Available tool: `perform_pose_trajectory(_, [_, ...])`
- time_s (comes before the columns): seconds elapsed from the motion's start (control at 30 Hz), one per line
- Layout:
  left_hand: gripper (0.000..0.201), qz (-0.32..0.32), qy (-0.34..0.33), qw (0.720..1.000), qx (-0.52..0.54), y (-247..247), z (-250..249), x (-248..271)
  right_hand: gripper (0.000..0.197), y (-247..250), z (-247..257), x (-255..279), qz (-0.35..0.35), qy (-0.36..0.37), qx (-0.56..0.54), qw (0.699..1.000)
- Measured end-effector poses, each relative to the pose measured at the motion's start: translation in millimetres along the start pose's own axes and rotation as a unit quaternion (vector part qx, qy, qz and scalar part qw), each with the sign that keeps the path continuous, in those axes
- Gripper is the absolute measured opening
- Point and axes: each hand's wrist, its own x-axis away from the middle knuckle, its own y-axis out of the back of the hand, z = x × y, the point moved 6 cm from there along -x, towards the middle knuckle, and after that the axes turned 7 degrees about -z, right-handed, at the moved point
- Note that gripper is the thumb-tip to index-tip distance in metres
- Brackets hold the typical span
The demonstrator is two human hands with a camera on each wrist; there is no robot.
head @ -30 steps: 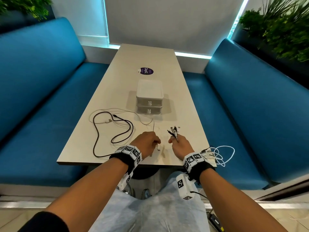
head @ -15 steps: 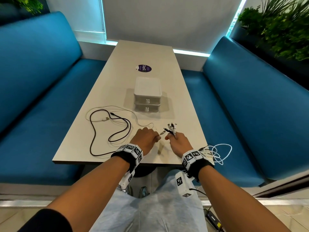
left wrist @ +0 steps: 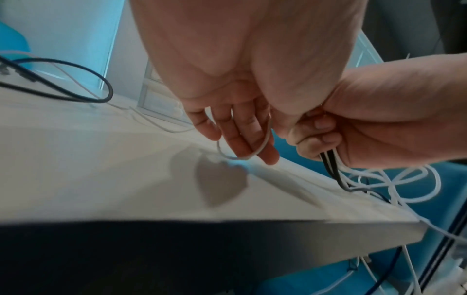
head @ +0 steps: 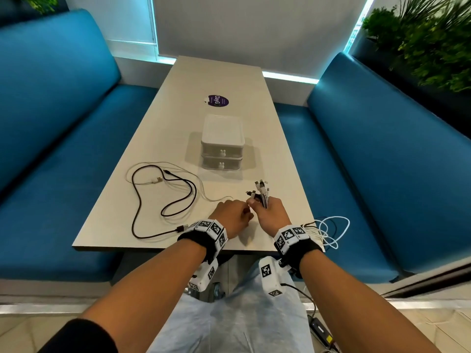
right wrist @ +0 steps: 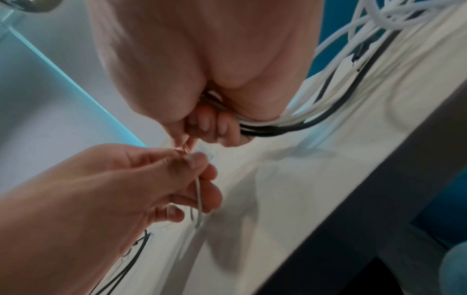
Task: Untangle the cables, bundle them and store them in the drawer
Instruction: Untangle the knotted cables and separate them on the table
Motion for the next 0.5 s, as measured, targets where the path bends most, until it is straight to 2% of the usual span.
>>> perform_pose_trajectory(0.1, [0.020,0.003,-0.023,0.999,-0.037,1.2,1.7,-0.1,0.020,-3.6,3.5,-0.7,-0.002,0.004,-0.001,1.000])
perform_pose_trajectory(0.27, [0.021,-0.012,-0.062,0.995,-0.076,-4.5,1.9,-0.9,0.028,-10.9,-3.1,-3.0,0.052,0.008,0.078,0.996])
perform_pose_trajectory(0.37, [0.029,-0.025,-0.082,0.985,-0.148,-1.7,4.0,-1.7,0.029,-3.6,-5.1,-5.2,0.030,0.016,0.140,0.990])
perform_pose_trajectory(0.5, [0.028,-0.053,-0.082,0.970,-0.223,22.7,15.8,-2.1,0.024,14.5,-4.7,-11.2,-0.014,-0.006,0.183,0.983])
